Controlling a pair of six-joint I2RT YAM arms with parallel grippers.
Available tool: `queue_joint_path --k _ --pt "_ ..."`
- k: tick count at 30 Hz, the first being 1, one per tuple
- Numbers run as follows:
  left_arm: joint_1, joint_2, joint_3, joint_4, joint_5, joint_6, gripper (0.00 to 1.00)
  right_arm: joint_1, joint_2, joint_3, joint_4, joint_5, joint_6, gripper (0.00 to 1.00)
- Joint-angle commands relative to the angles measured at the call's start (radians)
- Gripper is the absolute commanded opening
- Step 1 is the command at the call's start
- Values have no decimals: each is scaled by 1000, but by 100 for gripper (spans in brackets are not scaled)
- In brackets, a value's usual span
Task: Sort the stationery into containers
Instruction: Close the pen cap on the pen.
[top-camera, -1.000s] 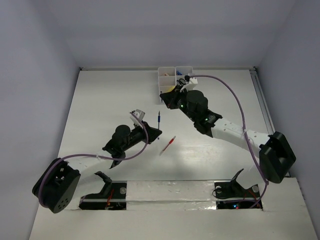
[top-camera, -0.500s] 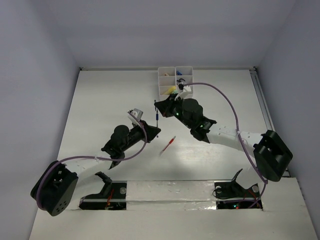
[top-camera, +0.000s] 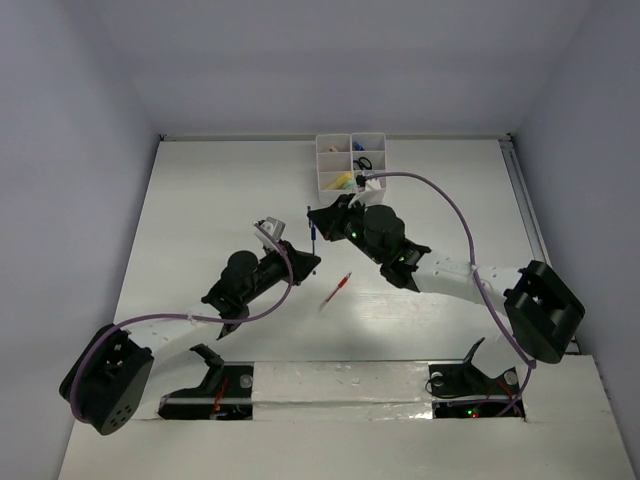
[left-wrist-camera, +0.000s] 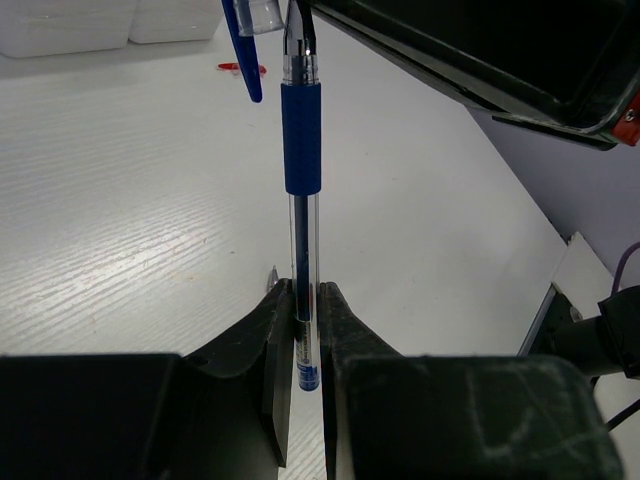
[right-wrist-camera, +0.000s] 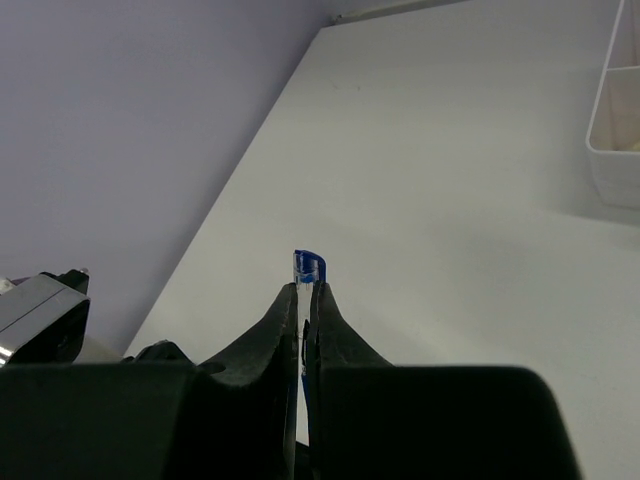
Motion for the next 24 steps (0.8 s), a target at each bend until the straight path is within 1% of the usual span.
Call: queue_joint_path --k 1,6,11,24 --pt "1 25 17 54 11 1 0 10 -16 32 68 33 -18 0" --pt "1 54 22 75 45 -8 0 10 -19 61 80 62 -32 0" --pt "1 34 14 75 41 -7 0 10 -20 64 95 98 -41 0" --pt "1 -19 -7 69 10 -10 0 10 -26 18 98 95 -35 0"
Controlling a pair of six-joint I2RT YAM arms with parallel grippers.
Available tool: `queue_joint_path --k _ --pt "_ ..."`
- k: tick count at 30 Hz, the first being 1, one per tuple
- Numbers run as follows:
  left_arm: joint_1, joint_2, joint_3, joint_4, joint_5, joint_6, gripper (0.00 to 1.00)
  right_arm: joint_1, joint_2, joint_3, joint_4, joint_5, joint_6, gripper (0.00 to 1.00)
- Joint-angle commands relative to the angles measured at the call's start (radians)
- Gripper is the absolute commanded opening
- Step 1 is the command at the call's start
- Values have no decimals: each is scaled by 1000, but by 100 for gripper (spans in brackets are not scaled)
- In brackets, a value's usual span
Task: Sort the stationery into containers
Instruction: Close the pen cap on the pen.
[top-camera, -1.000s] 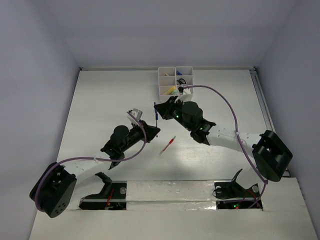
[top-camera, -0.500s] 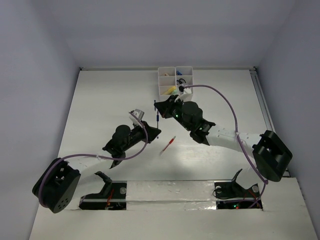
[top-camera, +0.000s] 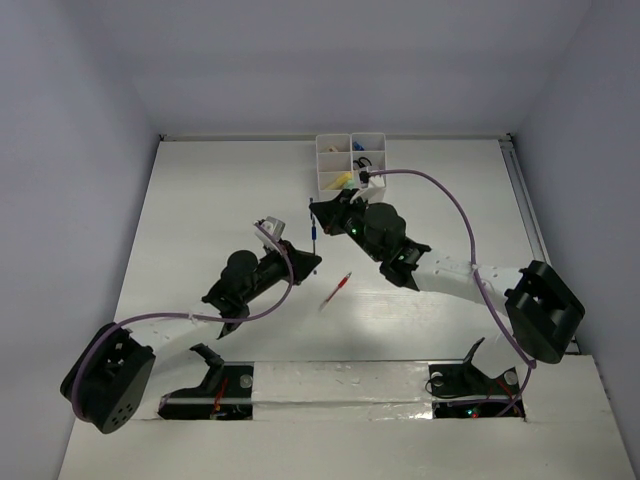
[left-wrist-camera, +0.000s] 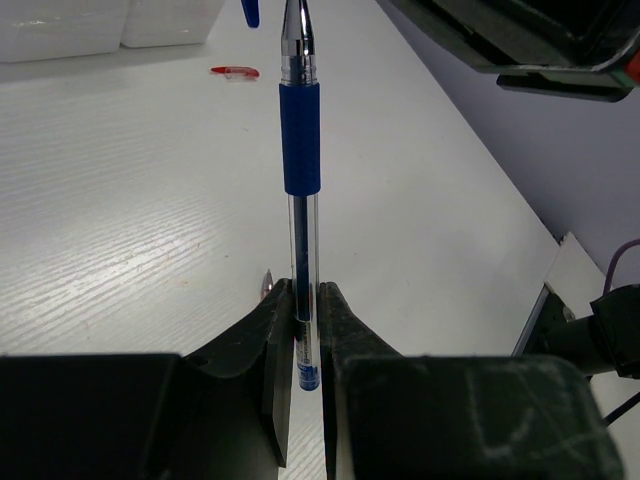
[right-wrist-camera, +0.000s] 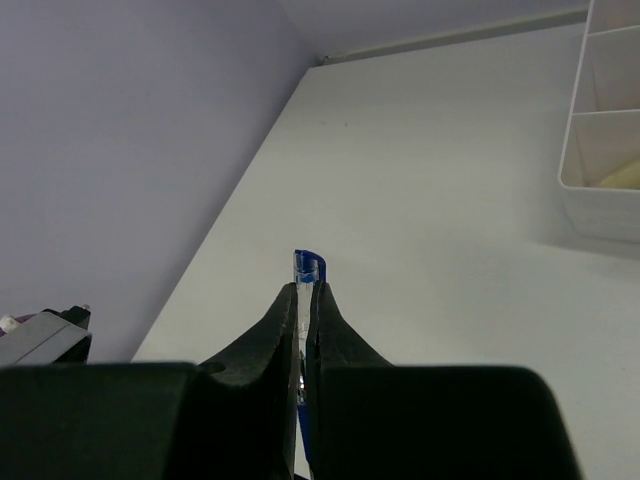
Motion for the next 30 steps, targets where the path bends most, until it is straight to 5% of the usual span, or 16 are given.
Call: queue_joint_path --k 1,30 --pt "1 -43 -9 49 -15 -4 0 8 -27 -5 75 24 -12 0" --pt "10 -21 5 44 -10 -19 0 17 -40 -57 146 4 -31 0"
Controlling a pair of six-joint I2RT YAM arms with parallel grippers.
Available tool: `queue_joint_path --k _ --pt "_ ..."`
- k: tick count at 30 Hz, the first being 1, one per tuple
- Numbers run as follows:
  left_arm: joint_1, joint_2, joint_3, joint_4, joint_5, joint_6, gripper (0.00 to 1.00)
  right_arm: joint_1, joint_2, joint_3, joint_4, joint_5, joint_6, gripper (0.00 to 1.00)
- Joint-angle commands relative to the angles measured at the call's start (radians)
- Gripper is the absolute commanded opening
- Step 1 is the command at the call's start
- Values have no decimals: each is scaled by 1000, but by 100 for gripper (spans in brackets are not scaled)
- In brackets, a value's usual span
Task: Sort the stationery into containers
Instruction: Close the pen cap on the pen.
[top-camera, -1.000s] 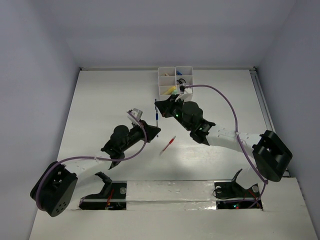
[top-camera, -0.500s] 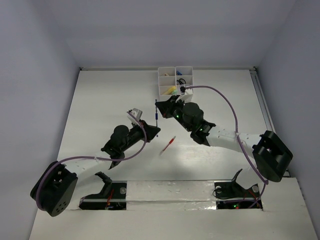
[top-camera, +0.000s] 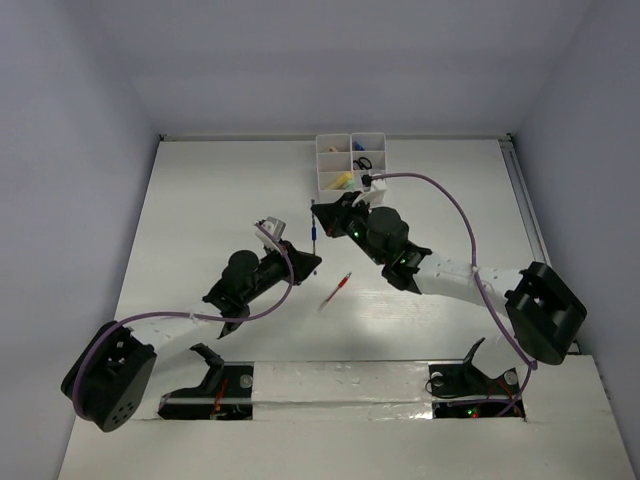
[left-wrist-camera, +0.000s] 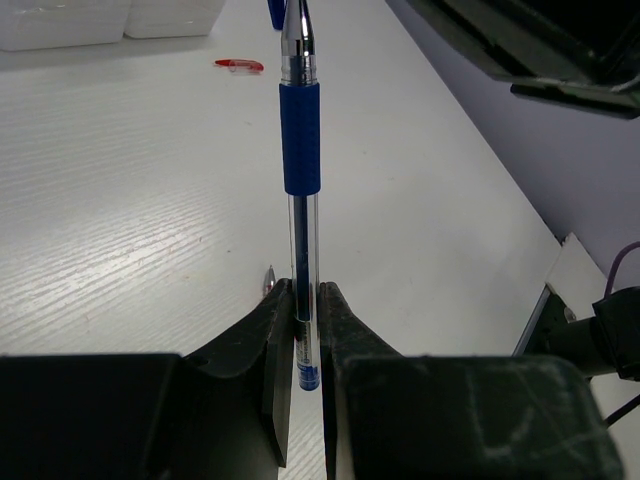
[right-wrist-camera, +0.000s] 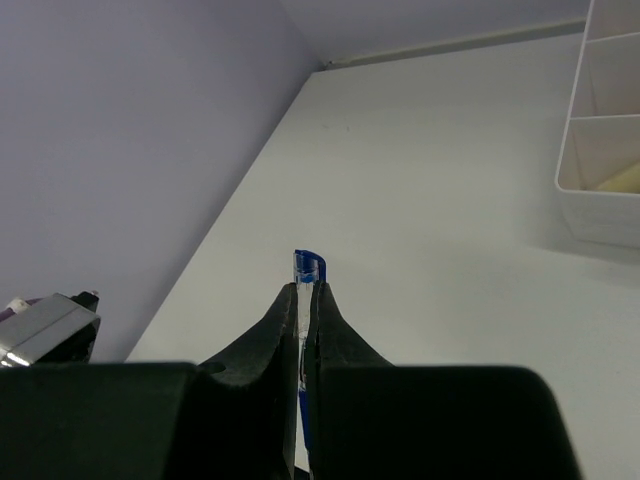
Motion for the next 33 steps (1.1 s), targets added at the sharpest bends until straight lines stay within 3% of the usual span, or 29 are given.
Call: queue_joint_path --k 1,24,33 --pt "9 -29 3 49 0 -15 0 17 -27 -27 98 8 -12 0" --pt "58 -20 22 80 91 -102 0 84 -47 -177 267 -9 -60 0" --pt "59 -75 43 50 74 -122 0 95 -93 -252 195 -90 -20 0"
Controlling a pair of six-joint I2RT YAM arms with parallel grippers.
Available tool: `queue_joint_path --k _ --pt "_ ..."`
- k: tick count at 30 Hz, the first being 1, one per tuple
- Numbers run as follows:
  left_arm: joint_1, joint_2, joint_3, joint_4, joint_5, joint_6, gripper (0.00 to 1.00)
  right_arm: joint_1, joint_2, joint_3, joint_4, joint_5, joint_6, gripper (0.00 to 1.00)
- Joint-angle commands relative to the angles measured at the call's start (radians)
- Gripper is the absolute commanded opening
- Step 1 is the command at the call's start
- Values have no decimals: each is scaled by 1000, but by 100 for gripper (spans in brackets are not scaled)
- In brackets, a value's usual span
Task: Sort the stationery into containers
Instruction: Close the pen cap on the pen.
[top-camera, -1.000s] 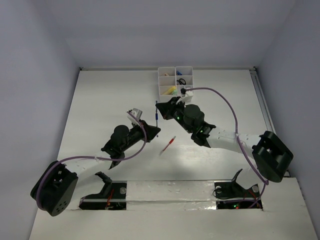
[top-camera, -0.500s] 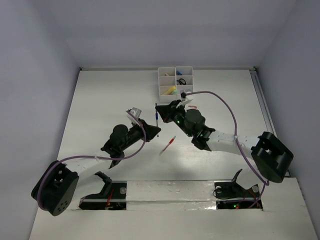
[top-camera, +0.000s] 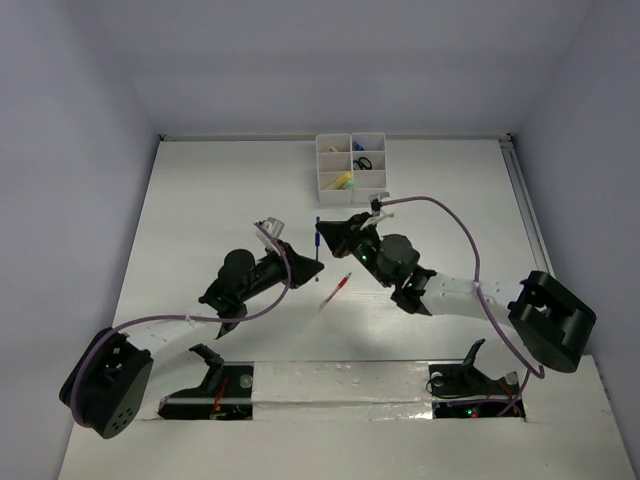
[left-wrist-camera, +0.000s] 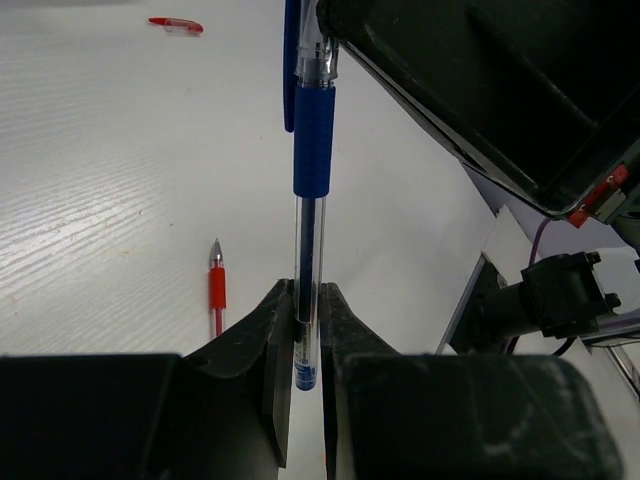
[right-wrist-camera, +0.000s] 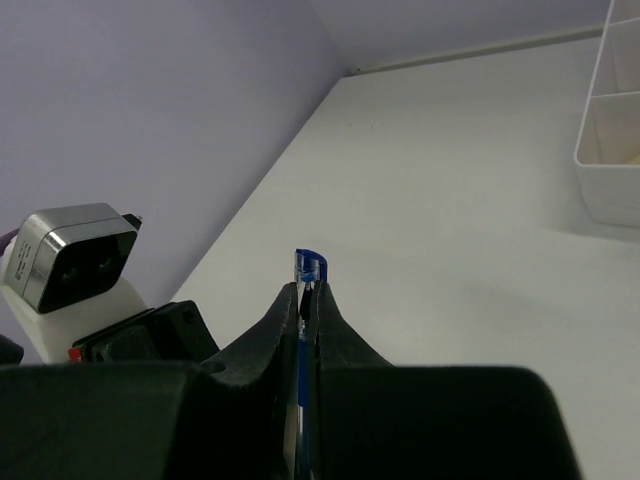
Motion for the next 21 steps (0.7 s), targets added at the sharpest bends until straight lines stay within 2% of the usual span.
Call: queue_joint_path --k 1,5,9,21 --pt "19 -47 49 77 -75 -26 0 30 -45 -34 -53 -108 35 0" --pt "19 -48 78 86 -80 -36 0 39 -55 -33 -143 -206 106 0" --pt "19 -44 112 89 -85 -39 0 39 -58 -79 -135 -292 172 0" --pt "19 -106 192 34 -92 -41 0 92 -84 -221 -153 -234 223 0"
